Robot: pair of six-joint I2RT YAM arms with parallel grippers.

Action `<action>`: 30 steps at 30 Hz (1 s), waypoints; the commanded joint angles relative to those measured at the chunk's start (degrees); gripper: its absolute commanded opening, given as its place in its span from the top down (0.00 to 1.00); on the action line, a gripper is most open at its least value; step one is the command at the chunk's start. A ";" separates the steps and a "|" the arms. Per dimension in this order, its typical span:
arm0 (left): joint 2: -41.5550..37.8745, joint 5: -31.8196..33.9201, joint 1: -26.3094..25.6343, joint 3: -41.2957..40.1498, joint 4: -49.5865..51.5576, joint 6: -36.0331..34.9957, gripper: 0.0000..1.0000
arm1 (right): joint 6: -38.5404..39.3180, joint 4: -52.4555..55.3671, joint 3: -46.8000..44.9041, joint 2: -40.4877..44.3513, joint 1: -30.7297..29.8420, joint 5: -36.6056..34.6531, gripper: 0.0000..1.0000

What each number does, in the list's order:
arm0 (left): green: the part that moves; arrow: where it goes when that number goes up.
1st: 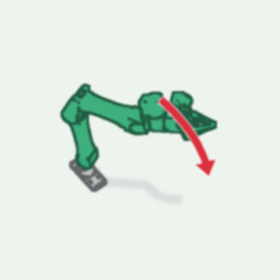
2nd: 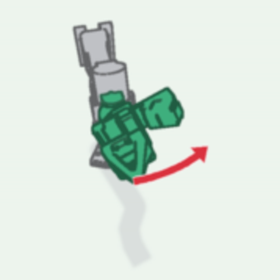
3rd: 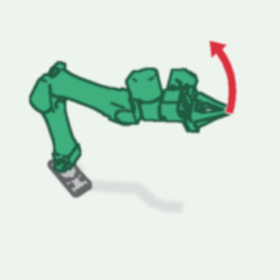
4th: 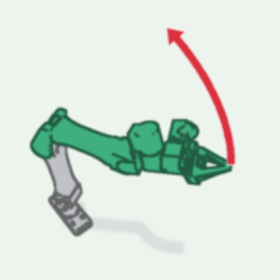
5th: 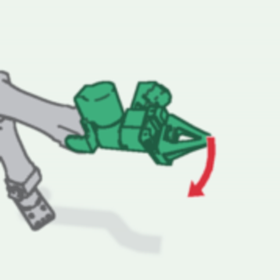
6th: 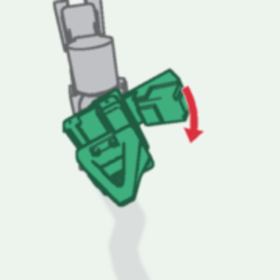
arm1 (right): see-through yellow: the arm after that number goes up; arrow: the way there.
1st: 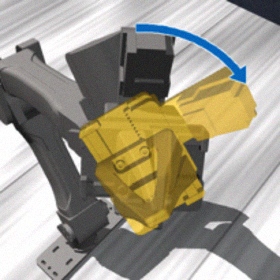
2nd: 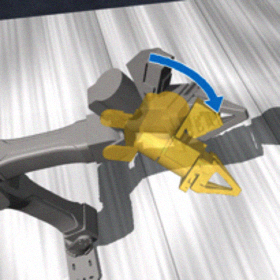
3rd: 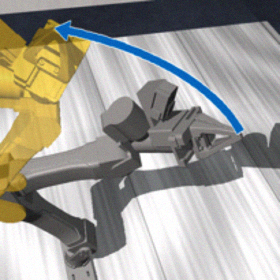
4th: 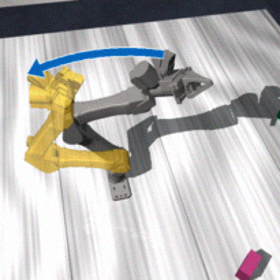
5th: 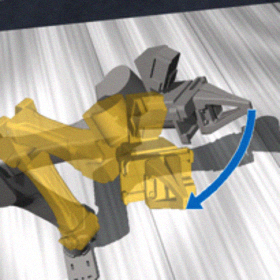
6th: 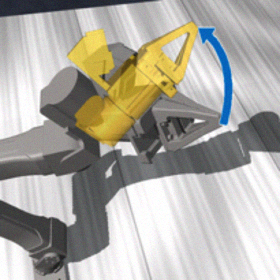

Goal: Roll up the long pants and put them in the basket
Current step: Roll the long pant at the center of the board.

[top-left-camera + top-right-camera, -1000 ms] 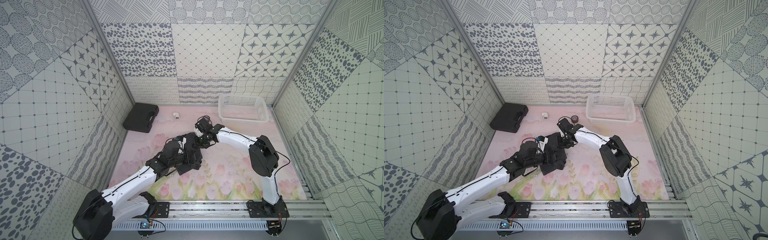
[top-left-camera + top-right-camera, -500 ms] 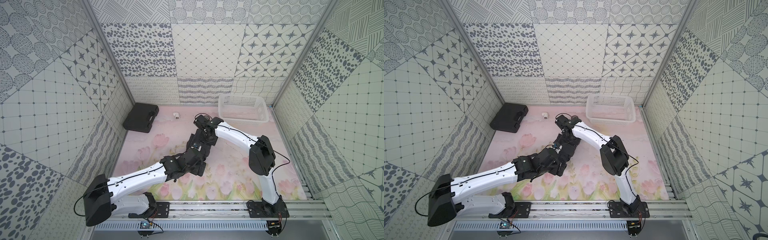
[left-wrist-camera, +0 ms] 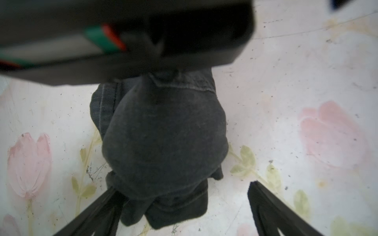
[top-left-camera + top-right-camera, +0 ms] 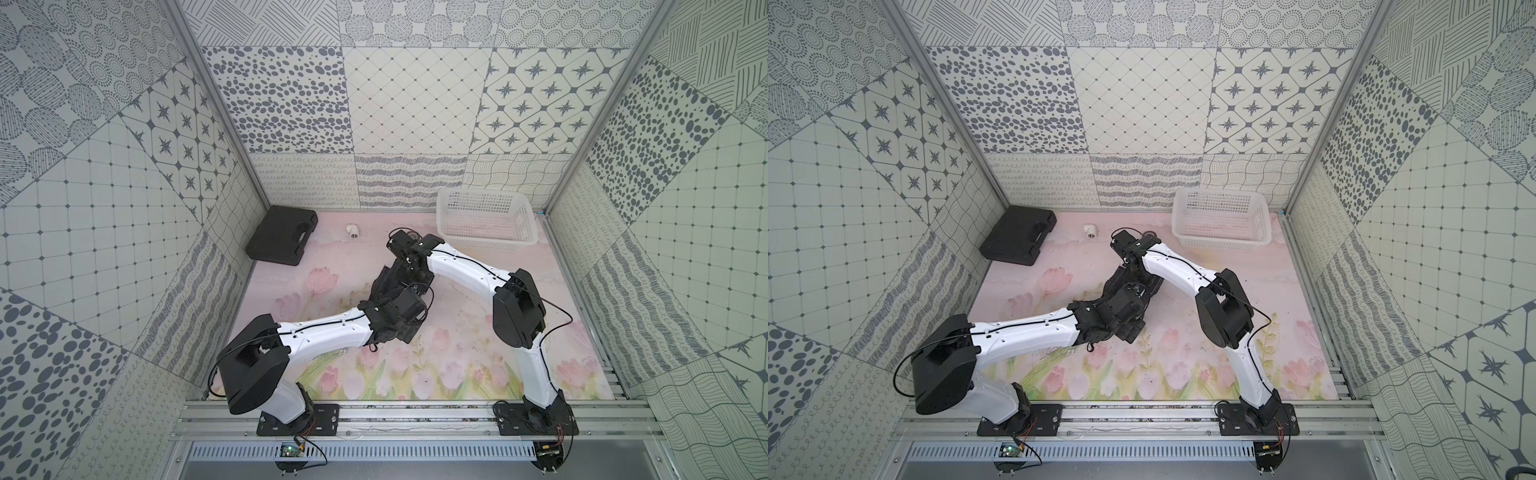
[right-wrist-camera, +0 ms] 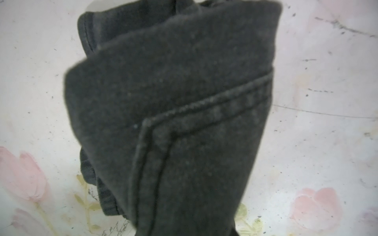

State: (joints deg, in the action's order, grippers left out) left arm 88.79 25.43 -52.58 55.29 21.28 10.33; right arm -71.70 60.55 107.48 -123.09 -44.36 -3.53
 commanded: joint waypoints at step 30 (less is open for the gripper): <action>-8.09 -44.25 24.34 -22.77 -33.15 28.24 1.00 | 21.79 -38.21 -27.10 11.23 16.04 30.45 0.03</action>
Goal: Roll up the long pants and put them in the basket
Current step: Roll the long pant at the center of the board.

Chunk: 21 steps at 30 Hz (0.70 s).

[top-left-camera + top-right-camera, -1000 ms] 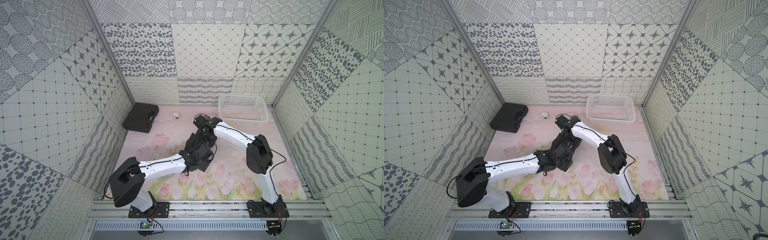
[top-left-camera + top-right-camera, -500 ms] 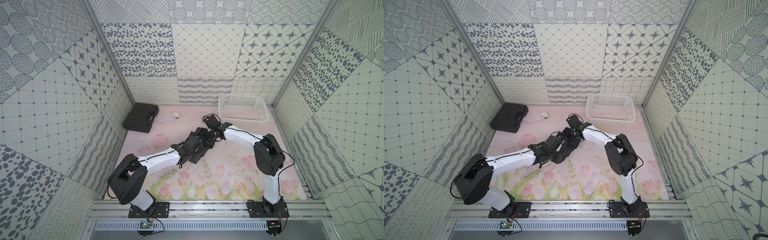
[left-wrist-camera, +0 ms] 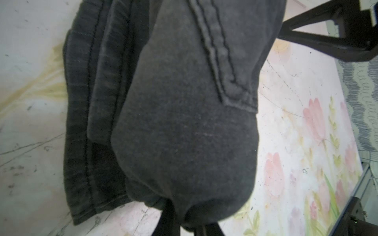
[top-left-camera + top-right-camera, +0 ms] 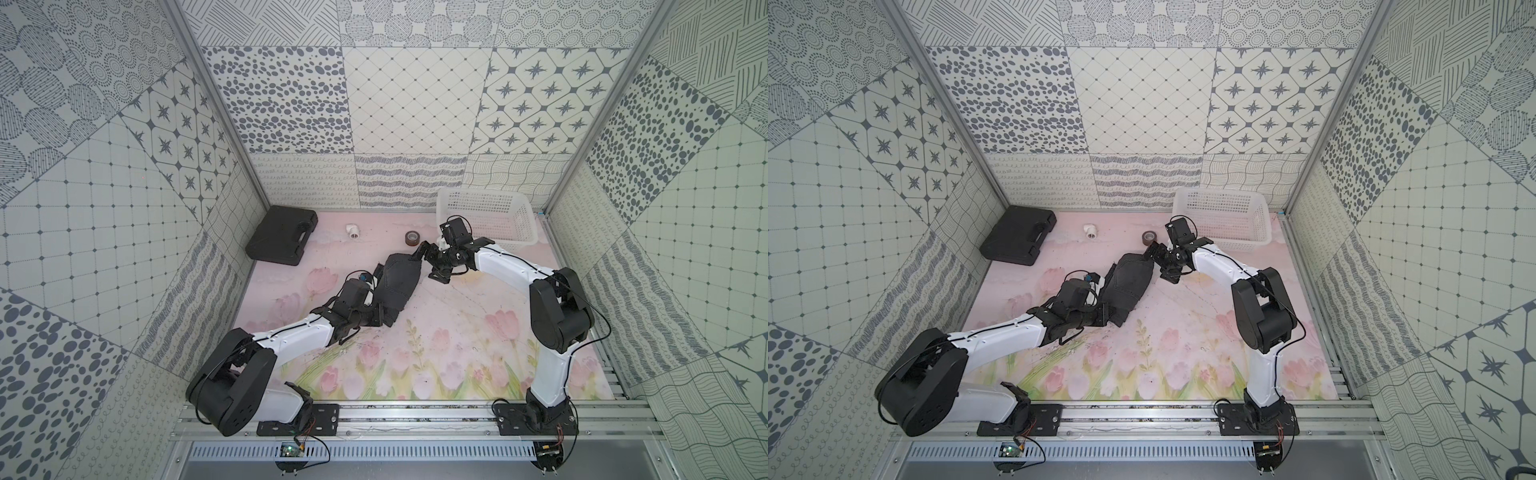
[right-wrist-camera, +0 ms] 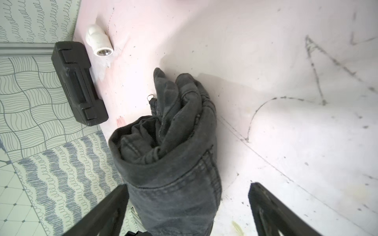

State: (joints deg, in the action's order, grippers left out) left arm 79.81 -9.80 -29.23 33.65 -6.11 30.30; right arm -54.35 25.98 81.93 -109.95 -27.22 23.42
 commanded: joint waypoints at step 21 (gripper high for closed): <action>7.96 -13.91 3.51 1.58 -6.14 4.73 1.00 | 15.32 -1.55 5.87 -14.34 -13.80 -1.60 0.03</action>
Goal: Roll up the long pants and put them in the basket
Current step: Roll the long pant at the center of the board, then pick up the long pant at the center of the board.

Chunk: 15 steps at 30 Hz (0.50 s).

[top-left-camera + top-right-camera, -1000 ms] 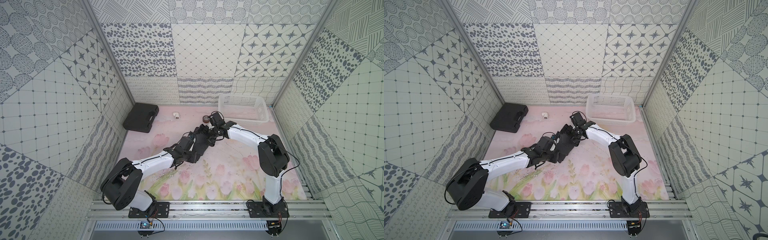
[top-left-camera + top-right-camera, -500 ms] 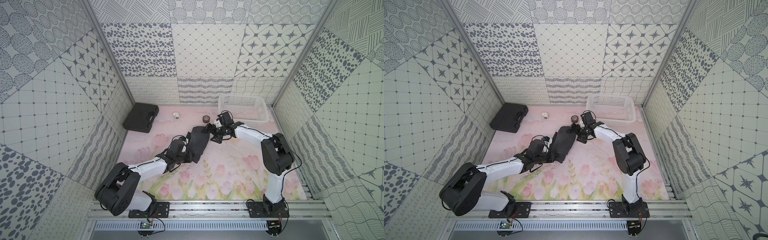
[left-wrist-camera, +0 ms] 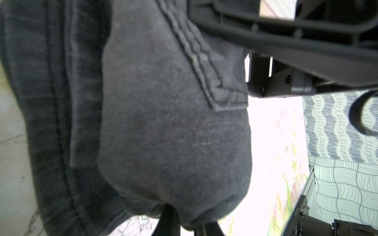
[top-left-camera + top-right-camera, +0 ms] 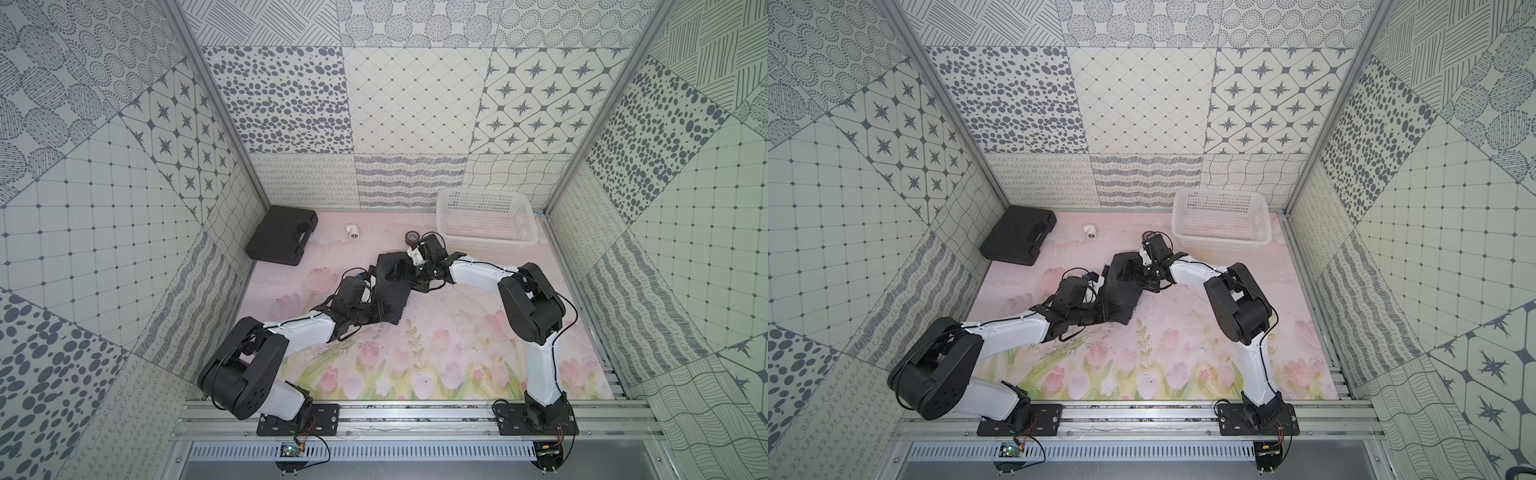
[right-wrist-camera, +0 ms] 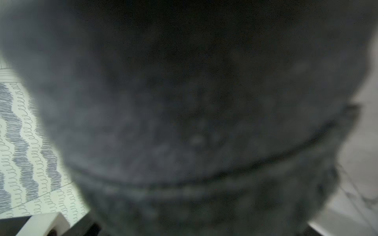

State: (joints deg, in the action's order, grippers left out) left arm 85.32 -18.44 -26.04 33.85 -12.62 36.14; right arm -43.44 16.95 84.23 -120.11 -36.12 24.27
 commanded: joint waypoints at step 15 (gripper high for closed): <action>-3.80 -0.44 0.82 4.86 10.28 -4.19 0.42 | 9.30 17.21 10.82 -15.18 -8.51 -11.46 1.00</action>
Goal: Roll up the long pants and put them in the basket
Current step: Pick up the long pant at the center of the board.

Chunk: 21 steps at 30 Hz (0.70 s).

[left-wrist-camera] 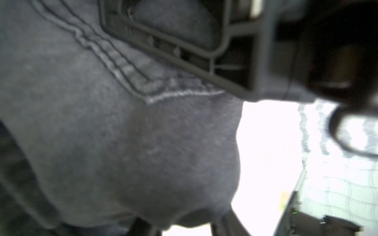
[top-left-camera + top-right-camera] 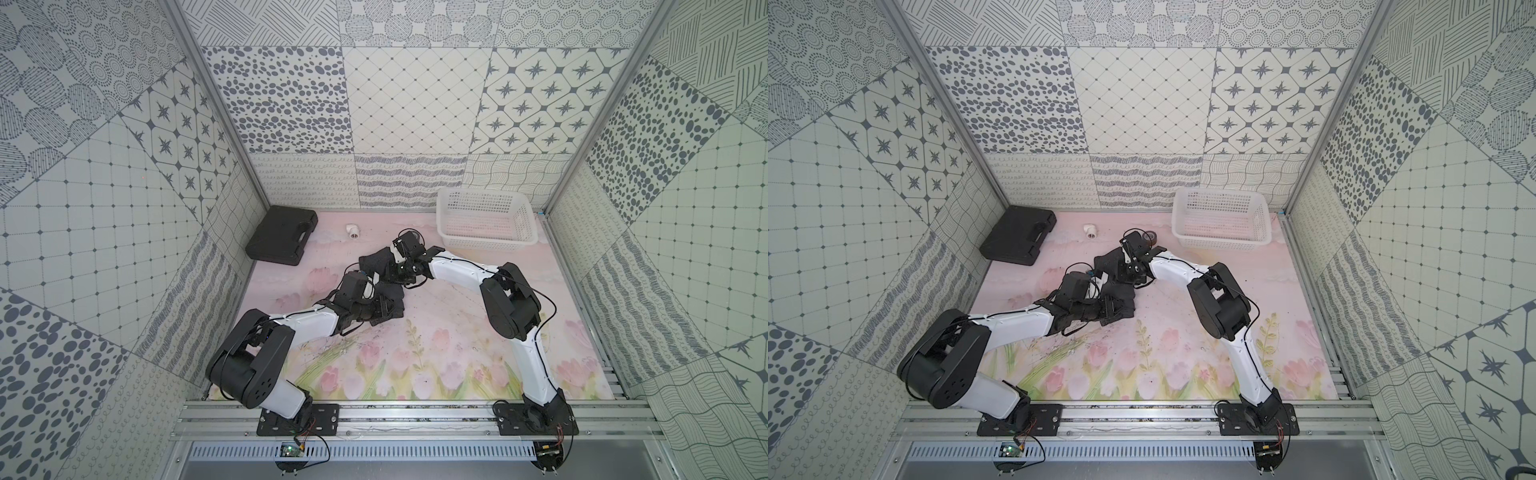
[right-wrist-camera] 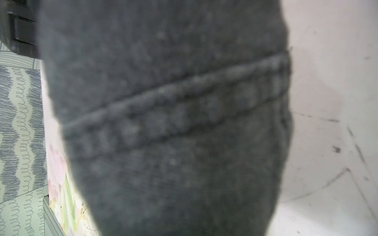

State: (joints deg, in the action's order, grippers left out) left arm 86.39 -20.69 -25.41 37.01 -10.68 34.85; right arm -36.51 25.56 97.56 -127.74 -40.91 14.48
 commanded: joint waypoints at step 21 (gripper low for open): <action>33.31 0.95 -2.01 63.77 21.03 2.39 0.36 | -7.61 3.37 -40.75 21.00 22.58 -9.61 1.00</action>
State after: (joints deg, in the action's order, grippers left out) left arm 106.37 -17.08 -25.21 85.10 11.51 33.17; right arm -39.79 15.92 61.80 -103.63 -17.72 13.34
